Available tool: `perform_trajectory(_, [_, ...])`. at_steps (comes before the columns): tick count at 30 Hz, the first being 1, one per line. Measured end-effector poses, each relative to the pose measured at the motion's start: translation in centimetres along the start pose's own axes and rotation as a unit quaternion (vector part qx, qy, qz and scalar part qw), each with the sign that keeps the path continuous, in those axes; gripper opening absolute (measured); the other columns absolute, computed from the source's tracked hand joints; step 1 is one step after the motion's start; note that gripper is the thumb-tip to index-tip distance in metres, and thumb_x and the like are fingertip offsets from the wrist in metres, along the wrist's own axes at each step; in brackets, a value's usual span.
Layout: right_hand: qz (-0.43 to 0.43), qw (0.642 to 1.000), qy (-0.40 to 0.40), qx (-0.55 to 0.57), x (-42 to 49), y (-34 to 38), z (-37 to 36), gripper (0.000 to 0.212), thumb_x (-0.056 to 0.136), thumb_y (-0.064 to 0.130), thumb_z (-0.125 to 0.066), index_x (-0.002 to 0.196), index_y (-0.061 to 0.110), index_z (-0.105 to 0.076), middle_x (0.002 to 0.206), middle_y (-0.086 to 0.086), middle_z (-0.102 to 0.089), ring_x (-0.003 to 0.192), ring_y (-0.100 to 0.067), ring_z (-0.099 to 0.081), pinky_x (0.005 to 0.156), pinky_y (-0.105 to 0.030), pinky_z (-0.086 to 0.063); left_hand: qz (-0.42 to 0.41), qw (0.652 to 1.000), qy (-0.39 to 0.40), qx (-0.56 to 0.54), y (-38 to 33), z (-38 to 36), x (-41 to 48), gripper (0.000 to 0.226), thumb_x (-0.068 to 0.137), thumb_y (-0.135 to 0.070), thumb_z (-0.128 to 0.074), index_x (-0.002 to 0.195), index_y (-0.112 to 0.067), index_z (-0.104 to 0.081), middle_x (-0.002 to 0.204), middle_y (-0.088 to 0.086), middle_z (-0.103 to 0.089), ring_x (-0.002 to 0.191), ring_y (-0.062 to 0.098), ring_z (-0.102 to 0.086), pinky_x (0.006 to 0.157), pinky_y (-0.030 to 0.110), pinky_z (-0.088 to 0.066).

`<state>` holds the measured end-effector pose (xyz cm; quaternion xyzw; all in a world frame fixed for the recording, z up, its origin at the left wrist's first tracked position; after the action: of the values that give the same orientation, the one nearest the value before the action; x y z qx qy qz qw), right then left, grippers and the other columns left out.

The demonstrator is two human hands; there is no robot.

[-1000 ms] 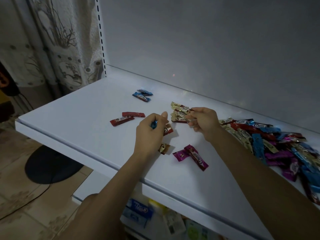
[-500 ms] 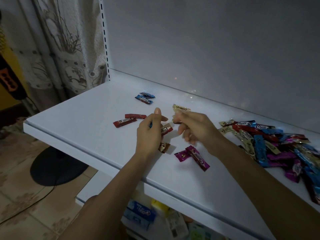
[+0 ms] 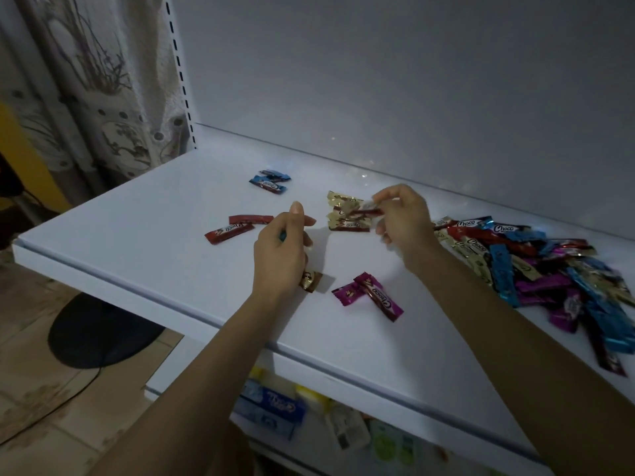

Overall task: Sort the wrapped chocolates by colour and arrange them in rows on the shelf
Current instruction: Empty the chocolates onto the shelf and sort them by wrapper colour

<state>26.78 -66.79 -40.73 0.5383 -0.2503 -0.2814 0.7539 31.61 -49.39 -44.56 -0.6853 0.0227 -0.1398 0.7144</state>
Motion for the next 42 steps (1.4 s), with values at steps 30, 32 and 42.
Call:
perform_trajectory(30, [0.07, 0.965, 0.247, -0.061, -3.9, 2.6, -2.6, 0.014, 0.09, 0.003, -0.055, 0.086, 0.015, -0.062, 0.069, -0.003, -0.069, 0.056, -0.015, -0.059, 0.068, -0.043, -0.048, 0.071, 0.984, -0.013, -0.162, -0.8, 0.6, 0.0, 0.044, 0.093, -0.057, -0.046, 0.109, -0.017, -0.057, 0.088, 0.005, -0.053, 0.08, 0.023, -0.052, 0.064, 0.022, -0.039])
perform_trajectory(32, [0.049, 0.984, 0.164, -0.045, -1.6, 2.0, -1.5, 0.012, 0.091, 0.005, -0.056, 0.089, 0.015, -0.062, 0.075, -0.004, -0.069, 0.055, -0.013, -0.06, 0.072, -0.045, -0.05, 0.121, 0.973, 0.009, -0.197, -0.7, 0.4, 0.0, 0.027, 0.099, -0.036, -0.036, 0.113, -0.023, -0.055, 0.096, 0.007, -0.049, 0.09, 0.029, -0.044, 0.071, 0.025, -0.037])
perform_trajectory(42, [0.043, 0.984, -0.042, -0.17, 4.7, -2.9, -1.7, 0.018, 0.084, 0.016, -0.063, 0.071, 0.027, -0.065, 0.081, 0.005, -0.069, 0.079, -0.018, -0.065, 0.08, -0.042, -0.055, 0.043, 0.987, 0.025, -0.151, 0.2, 0.5, 0.4, 0.037, 0.088, -0.009, -0.067, 0.12, -0.019, -0.052, 0.105, -0.008, -0.055, 0.09, 0.009, -0.066, 0.073, 0.018, -0.057])
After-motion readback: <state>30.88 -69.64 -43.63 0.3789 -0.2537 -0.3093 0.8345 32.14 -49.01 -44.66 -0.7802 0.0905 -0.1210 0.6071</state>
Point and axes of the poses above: each hand's wrist, its own x-axis towards the middle knuckle, its own z-axis out of the back of the hand, y = z × x, the point moved 3 cm from there along x, towards the middle knuckle
